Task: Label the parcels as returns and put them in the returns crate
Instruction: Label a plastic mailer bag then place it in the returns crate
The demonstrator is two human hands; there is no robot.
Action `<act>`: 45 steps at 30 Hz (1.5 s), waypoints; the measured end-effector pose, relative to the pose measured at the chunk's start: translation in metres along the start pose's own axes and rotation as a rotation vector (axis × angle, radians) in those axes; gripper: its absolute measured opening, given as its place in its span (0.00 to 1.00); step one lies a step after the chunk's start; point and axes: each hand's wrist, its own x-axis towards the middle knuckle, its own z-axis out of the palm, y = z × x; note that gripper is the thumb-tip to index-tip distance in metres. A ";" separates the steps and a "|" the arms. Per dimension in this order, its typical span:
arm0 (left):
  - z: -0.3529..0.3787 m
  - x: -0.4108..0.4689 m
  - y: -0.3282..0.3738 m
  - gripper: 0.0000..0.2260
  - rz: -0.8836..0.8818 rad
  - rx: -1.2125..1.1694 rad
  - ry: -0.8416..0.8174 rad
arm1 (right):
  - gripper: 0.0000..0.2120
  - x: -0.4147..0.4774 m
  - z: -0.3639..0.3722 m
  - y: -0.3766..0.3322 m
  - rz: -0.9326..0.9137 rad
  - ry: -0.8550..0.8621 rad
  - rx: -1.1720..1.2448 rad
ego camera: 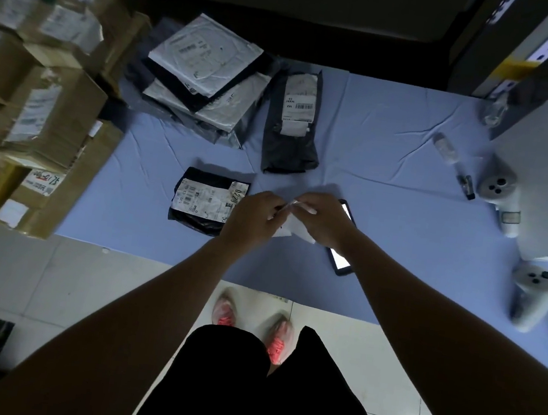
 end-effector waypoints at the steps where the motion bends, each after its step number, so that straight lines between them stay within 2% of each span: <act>1: -0.001 0.000 0.002 0.14 -0.007 -0.017 0.015 | 0.10 -0.001 -0.002 -0.002 0.000 -0.013 0.023; 6: -0.001 -0.003 0.001 0.14 -0.024 -0.004 0.058 | 0.07 -0.003 -0.002 -0.010 0.113 -0.022 0.200; 8: -0.001 -0.005 0.001 0.15 -0.068 -0.033 0.073 | 0.09 -0.005 0.000 -0.013 0.139 0.008 0.228; 11: -0.004 -0.010 0.006 0.22 -0.119 -0.111 0.112 | 0.13 -0.008 0.004 -0.018 0.139 0.053 0.263; 13: -0.007 -0.012 0.012 0.25 -0.145 -0.193 0.119 | 0.12 -0.010 0.008 -0.020 0.177 0.077 0.321; 19: -0.002 -0.021 0.012 0.21 -0.201 -0.347 0.149 | 0.08 -0.021 0.019 -0.026 0.262 0.116 0.475; 24: -0.001 -0.024 0.011 0.15 -0.128 -0.265 0.184 | 0.04 -0.024 0.027 -0.022 0.232 0.124 0.416; 27: -0.001 -0.026 0.009 0.14 -0.081 -0.258 0.212 | 0.07 -0.025 0.029 -0.018 0.210 0.156 0.374; 31: 0.001 -0.030 0.005 0.12 -0.109 -0.265 0.220 | 0.12 -0.026 0.032 -0.022 0.158 0.140 0.221; 34: 0.003 -0.037 0.006 0.17 -0.177 -0.305 0.169 | 0.14 -0.025 0.033 -0.024 0.207 0.123 0.284; 38: 0.001 -0.040 0.006 0.18 -0.213 -0.409 0.143 | 0.08 -0.024 0.034 -0.026 0.252 0.108 0.403; 45: -0.008 -0.035 -0.002 0.16 -0.150 -0.320 0.103 | 0.11 -0.024 0.033 -0.025 0.174 0.080 0.319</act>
